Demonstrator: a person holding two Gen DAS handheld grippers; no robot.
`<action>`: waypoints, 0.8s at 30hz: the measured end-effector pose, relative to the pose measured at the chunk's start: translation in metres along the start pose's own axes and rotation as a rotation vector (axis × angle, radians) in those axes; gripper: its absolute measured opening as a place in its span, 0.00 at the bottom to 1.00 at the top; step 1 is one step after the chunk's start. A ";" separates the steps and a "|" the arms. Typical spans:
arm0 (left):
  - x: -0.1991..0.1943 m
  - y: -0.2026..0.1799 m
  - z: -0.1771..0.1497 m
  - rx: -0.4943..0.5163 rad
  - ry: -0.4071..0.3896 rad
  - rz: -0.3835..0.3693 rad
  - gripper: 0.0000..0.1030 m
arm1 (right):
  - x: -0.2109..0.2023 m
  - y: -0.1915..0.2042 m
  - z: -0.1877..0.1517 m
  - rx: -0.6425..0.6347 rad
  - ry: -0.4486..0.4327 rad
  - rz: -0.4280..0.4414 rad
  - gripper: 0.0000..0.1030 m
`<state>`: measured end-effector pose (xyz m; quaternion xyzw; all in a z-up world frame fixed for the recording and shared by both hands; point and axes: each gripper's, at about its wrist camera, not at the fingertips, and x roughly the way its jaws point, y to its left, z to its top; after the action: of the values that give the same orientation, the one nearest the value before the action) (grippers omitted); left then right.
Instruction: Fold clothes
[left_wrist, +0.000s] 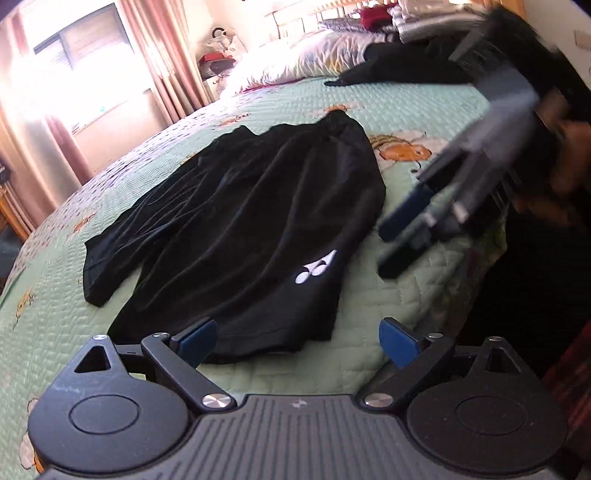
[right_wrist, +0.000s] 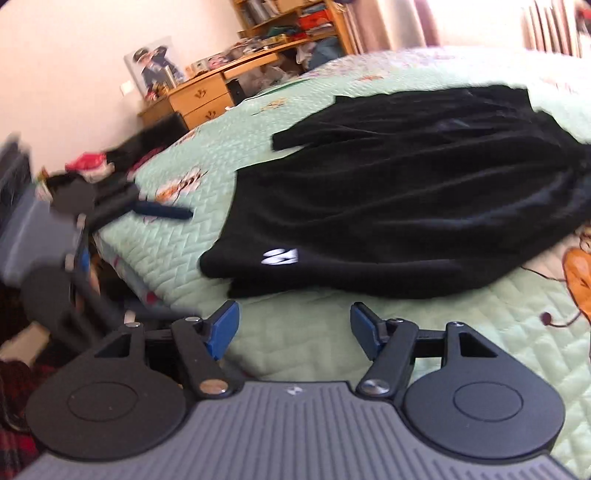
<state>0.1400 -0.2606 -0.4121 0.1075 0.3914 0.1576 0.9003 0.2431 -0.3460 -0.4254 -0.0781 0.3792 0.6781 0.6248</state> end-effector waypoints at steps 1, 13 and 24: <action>0.006 0.001 0.001 -0.005 0.011 0.024 0.92 | -0.001 -0.009 0.003 0.031 -0.001 0.010 0.66; 0.051 0.105 0.014 -0.467 0.100 0.023 0.94 | 0.027 -0.082 0.041 0.371 -0.142 0.208 0.67; 0.067 0.147 -0.008 -0.641 0.115 -0.012 0.94 | 0.036 0.062 0.000 -0.541 -0.113 -0.111 0.62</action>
<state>0.1481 -0.0993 -0.4160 -0.1930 0.3728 0.2734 0.8655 0.1793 -0.3127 -0.4203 -0.2248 0.1443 0.7226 0.6375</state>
